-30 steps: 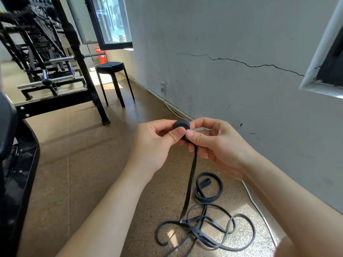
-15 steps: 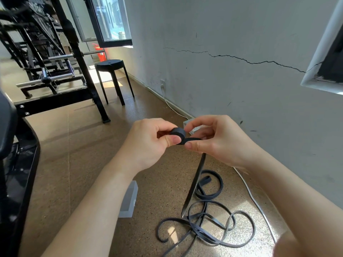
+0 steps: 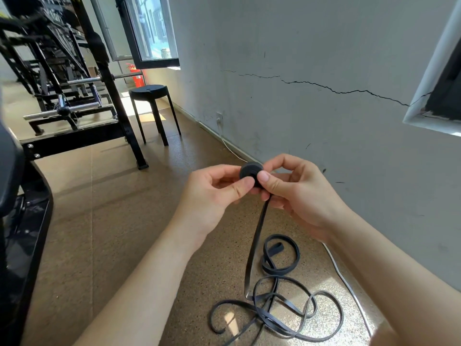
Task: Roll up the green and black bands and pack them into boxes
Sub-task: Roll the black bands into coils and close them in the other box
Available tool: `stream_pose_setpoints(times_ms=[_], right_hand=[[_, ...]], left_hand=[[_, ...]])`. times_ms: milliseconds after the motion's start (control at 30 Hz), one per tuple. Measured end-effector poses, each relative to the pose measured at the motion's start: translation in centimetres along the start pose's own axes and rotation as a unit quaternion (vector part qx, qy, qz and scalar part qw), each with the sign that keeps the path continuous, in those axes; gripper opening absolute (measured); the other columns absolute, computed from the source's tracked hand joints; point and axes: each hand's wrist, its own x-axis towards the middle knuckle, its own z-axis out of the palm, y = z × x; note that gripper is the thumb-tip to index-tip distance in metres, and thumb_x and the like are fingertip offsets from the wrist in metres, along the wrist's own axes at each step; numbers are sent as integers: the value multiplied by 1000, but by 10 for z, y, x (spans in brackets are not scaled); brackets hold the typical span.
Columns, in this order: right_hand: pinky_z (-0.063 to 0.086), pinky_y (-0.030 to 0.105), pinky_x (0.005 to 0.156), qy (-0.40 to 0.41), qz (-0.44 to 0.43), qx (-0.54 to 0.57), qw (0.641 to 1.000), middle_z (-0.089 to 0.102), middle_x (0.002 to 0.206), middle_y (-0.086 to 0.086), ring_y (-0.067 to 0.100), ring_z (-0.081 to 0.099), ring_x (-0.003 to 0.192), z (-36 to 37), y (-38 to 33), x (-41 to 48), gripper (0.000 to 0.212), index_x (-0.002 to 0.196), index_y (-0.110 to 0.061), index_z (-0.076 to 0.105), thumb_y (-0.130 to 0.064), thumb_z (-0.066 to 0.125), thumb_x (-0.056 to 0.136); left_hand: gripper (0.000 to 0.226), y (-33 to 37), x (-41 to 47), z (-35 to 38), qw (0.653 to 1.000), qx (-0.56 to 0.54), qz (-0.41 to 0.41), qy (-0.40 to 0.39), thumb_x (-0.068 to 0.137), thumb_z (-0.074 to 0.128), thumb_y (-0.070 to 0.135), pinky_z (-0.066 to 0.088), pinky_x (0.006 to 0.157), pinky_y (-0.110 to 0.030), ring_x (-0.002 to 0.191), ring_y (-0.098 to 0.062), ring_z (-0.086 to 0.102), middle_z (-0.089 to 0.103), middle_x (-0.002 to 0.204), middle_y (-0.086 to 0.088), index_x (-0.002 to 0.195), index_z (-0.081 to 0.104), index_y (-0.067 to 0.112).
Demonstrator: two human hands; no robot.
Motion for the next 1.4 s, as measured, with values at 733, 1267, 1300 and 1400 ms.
stream_pose_setpoints(times_ms=[733,1267,1300,1400], right_hand=[[53,37,67,-30,-87,-277,956,69,66,-3,16,62,62,-4,-2,-1,20,95,-24,70,-27,79,78],[38,17,47,10,-12,-41,999,68,66,6,12,54,57,4,4,0,8,89,-8,66,-16,65,89],[38,17,47,7,-9,-46,999,68,67,6,12,54,57,3,4,0,9,89,-8,66,-17,65,89],[38,18,48,-33,-3,-70,997,70,71,5,12,54,58,-2,1,0,11,97,-8,66,-15,68,88]], left_hand=[[10,1,5,-19,913,361,187,41,81,73,16,47,66,-23,74,-7,57,63,80,11,90,76,19],[27,-1,-3,17,991,-121,-21,50,66,73,29,52,74,-31,72,-18,66,73,75,-7,89,75,15],[26,0,-3,15,993,-99,-20,57,68,73,29,54,71,-27,73,-18,68,74,75,-8,89,75,15],[19,1,0,6,998,-24,-14,59,77,73,20,55,64,-21,74,-18,72,75,76,-7,93,74,10]])
